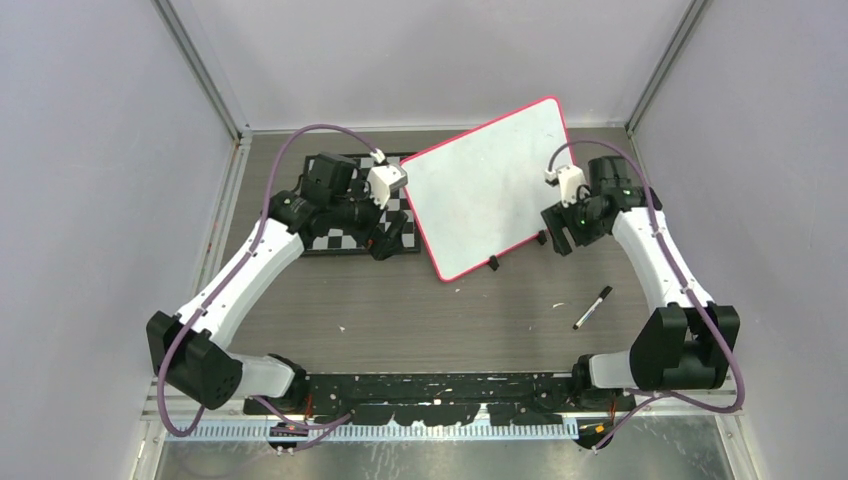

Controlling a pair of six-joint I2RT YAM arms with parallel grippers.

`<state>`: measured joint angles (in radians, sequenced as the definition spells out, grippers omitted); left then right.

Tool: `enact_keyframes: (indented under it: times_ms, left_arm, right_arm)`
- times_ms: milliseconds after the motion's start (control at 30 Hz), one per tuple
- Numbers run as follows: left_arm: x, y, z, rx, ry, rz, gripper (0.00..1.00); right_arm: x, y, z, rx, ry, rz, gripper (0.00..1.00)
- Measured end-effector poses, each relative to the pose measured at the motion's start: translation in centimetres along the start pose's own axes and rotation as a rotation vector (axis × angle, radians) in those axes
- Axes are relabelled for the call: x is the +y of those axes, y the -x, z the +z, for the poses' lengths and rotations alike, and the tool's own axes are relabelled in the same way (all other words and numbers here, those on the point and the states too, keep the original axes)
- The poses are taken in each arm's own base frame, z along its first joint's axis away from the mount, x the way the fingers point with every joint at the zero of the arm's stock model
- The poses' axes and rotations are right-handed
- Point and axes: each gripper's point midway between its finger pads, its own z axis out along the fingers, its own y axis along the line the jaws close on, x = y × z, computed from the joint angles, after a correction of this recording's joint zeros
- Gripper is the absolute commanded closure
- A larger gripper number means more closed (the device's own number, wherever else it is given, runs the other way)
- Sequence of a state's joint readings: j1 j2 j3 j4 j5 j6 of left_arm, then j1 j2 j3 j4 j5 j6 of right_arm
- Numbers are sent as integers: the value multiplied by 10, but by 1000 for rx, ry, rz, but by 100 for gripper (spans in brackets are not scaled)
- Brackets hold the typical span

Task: Write a sentence on the whiteboard
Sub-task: Open the whiteboard marker at the center of the board.

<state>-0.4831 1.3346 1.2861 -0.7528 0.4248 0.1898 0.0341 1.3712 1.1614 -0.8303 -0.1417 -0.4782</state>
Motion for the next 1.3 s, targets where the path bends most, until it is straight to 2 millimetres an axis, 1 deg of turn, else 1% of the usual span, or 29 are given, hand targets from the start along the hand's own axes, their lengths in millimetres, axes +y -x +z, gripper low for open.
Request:
enact_keyframes:
  times_ms: [67, 167, 233, 267, 333, 400, 467, 533, 700, 800, 867, 933, 1000, 1100, 1200, 1300]
  left_arm:
    - [-2, 2, -3, -12, -3, 5, 0]
    - [-6, 7, -10, -35, -11, 16, 0]
    - [-10, 9, -13, -48, -22, 22, 0]
    - [-11, 10, -13, -52, -28, 25, 0]
    - [-13, 10, -13, -54, -41, 26, 0]
    - [-16, 8, -13, -53, -56, 26, 0]
    - [-18, 7, -12, -51, -70, 26, 0]
    - [-21, 5, -11, -48, -89, 23, 0]
    - [-25, 4, -12, -47, -114, 33, 0]
    - [-28, 2, -12, -38, -124, 32, 0]
    - [-29, 1, -12, -36, -130, 31, 0]
    - [-29, 1, -13, -36, -133, 30, 0]
    - [-29, 0, -13, -34, -134, 28, 0]
    - [-29, 0, -12, -32, -134, 27, 0]
    - [-29, 2, -13, -32, -134, 25, 0]
    - [-29, 6, -14, -37, -133, 27, 0]
  right_arm:
    - [-3, -27, -7, 75, 10, 28, 21]
    - [-2, -76, -11, 204, 48, 49, 22]
    - [2, -111, -12, 286, 78, 23, 22]
    - [6, -125, -12, 315, 89, -4, 22]
    - [15, -149, -12, 343, 116, -93, 21]
    - [22, -164, -12, 341, 134, -191, 20]
    - [24, -169, -11, 325, 141, -278, 20]
    - [22, -170, -5, 315, 150, -357, 20]
    - [13, -164, 19, 305, 149, -521, 21]
    - [16, -171, 32, 327, 168, -623, 22]
    - [18, -174, 38, 337, 180, -676, 25]
    - [21, -177, 42, 347, 191, -722, 32]
    - [22, -174, 44, 346, 192, -764, 44]
    - [24, -170, 48, 352, 200, -800, 56]
    - [27, -164, 52, 356, 219, -815, 70]
    - [32, -156, 57, 352, 237, -811, 88]
